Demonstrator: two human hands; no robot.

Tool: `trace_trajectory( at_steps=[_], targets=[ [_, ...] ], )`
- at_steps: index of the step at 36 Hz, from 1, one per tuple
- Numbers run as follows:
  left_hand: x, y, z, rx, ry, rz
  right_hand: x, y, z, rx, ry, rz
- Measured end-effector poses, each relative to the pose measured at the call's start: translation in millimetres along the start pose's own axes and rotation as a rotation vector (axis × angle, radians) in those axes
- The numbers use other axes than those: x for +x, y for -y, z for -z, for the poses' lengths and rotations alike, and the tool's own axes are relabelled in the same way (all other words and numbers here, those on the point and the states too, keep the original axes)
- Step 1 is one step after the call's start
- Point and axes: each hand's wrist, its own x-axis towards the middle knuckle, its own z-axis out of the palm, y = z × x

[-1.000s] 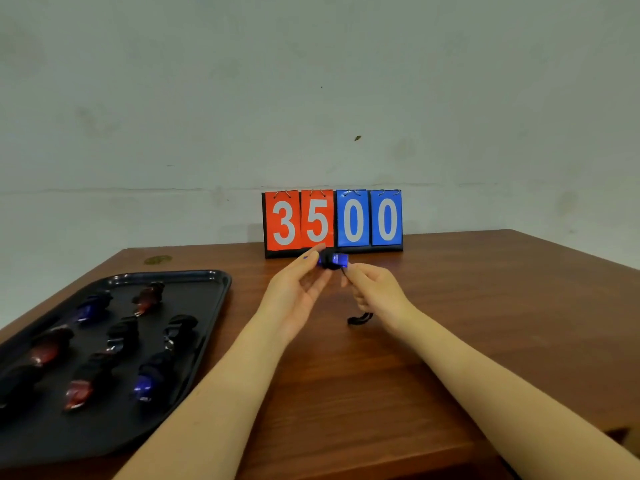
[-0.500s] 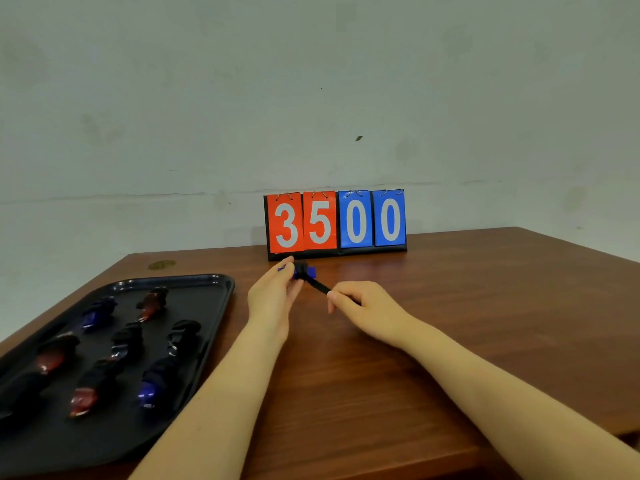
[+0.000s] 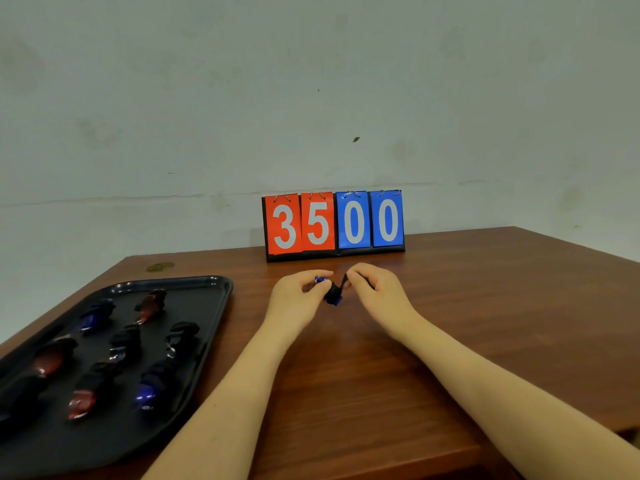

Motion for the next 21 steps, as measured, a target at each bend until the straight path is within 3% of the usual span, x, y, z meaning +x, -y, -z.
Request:
trace_trajectory(
  at_steps=[3, 7, 14, 21],
  targets=[
    [-1, -3, 0, -0.097, 0.055, 0.005, 2, -3, 2, 0.019, -0.031, -0.045],
    [-5, -7, 1, -0.493, 0.159, 0.074, 3, -3, 10, 0.1, -0.058, -0.103],
    [-6, -11, 4, -0.932, 0.257, 0.191, 2, 1, 10, 0.198, -0.027, -0.155],
    [-5, -11, 5, -1.274, 0.19, 0.328, 2, 2, 4, 0.26, 0.077, -0.215]
  ],
)
